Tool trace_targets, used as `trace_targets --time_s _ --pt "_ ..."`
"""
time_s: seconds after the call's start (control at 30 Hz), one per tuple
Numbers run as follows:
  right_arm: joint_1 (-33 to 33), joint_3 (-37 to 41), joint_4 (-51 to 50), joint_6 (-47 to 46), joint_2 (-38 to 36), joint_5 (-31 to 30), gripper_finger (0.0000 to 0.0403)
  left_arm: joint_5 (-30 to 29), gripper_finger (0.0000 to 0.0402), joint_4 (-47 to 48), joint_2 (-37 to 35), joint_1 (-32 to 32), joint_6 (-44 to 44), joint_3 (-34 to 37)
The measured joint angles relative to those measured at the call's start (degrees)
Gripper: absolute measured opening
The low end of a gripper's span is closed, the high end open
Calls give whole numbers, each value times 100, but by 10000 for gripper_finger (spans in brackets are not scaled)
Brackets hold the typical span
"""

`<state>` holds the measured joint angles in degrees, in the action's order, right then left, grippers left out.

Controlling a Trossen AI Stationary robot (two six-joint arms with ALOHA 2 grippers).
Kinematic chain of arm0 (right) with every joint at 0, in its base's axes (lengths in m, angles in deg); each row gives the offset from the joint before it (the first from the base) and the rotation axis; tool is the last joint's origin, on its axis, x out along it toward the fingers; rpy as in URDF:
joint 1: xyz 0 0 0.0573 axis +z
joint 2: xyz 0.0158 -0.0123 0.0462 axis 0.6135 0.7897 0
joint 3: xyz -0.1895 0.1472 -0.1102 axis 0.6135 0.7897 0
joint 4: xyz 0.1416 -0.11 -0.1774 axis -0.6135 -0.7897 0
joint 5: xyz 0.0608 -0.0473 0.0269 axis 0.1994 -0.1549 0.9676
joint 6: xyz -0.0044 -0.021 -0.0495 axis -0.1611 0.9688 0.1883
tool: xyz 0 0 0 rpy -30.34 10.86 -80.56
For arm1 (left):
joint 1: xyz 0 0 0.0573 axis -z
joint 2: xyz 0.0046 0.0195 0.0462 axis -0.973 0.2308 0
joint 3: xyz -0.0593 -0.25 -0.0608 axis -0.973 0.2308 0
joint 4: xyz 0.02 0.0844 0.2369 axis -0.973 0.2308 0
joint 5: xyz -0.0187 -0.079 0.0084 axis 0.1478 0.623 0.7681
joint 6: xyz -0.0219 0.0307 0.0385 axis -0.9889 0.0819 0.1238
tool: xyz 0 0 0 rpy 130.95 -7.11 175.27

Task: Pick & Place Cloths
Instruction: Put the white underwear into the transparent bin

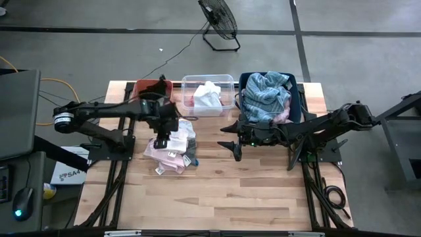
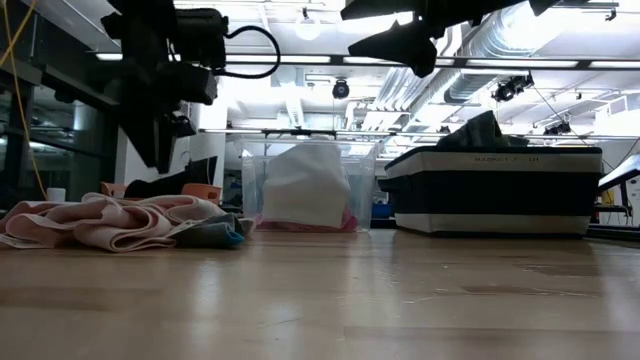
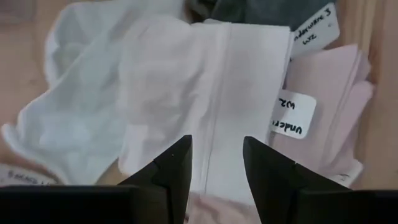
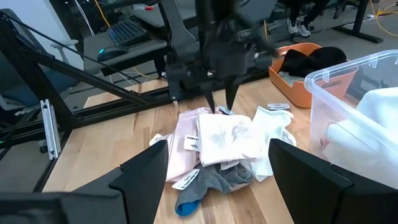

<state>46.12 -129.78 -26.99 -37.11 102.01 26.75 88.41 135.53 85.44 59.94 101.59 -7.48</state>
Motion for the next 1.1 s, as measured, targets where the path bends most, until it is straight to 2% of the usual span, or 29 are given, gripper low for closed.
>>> trace_targets --time_s 0.27,0.97,1.1 --pt "0 0 4 -2 0 0 270 -551 140 -804 4 409 0 516" --pt "0 -2 9 -7 0 0 270 -583 139 -1812 17 407 -3 1486" --pt "-1 -2 9 -7 0 0 270 -600 112 -1873 17 407 -4 1561"
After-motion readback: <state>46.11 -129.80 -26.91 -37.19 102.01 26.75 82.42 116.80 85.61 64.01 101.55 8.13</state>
